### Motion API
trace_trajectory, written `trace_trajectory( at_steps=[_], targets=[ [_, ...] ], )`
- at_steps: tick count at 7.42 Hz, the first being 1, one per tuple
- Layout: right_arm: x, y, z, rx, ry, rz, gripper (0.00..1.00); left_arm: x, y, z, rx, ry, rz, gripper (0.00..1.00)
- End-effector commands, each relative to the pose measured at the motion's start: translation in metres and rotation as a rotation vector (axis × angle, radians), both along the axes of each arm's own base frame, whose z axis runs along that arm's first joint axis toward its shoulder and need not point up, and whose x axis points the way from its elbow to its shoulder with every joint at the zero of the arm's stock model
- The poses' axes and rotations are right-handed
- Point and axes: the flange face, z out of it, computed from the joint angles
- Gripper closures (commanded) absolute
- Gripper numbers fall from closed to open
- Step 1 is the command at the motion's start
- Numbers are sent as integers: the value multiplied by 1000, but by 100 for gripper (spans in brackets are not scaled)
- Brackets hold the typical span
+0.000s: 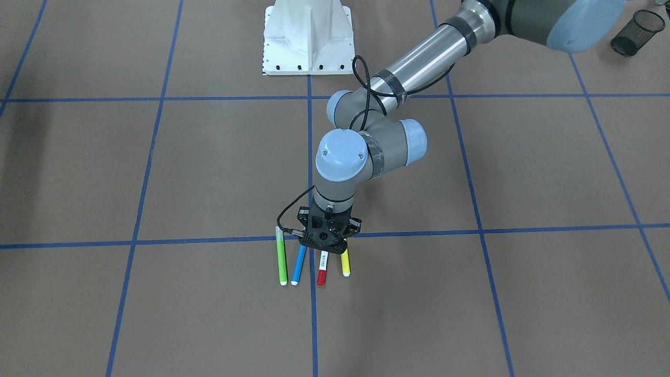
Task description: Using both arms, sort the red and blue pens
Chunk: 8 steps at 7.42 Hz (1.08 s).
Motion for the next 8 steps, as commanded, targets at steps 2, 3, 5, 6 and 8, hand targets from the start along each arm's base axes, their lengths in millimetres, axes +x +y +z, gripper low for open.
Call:
trace_trajectory(
  at_steps=[2,3,5,6,8],
  targets=[
    [0,0,0,1,0,0,0,1,0,3,-4,-5,0,80],
    [0,0,0,-1,0,0,0,0,-2,4,-5,-6,-2,96],
    [0,0,0,-1,0,0,0,-5,-5,-2,-8,7,-7,100],
    [0,0,0,-1,0,0,0,-12,-9,-7,-7,16,-16,100],
    [0,0,-2,2,-2,0,0,-36,-18,-27,-19,65,-8,100]
  ],
)
